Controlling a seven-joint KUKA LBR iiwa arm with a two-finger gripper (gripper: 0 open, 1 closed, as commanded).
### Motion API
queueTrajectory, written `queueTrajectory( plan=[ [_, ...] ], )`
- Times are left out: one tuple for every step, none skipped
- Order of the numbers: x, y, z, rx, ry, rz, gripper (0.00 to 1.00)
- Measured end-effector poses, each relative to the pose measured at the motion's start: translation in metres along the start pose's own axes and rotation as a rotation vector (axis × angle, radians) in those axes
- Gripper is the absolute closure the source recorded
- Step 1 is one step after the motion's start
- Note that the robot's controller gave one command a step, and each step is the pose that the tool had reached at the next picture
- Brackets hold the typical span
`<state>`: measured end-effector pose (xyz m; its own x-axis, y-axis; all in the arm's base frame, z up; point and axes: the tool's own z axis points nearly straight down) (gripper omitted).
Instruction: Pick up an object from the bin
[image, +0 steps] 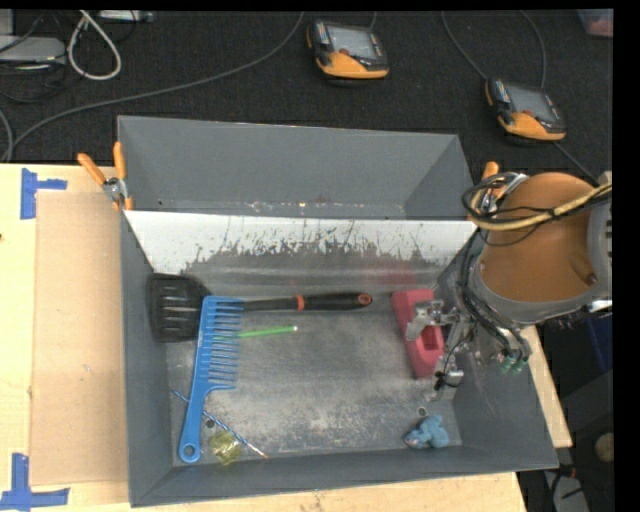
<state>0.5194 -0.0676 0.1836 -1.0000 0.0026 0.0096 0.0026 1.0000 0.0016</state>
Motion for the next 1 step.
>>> queueTrajectory(
  plan=[
    [-0.0017,0.0002,-0.0042,0.001,-0.008,-0.003,0.00]
  ],
)
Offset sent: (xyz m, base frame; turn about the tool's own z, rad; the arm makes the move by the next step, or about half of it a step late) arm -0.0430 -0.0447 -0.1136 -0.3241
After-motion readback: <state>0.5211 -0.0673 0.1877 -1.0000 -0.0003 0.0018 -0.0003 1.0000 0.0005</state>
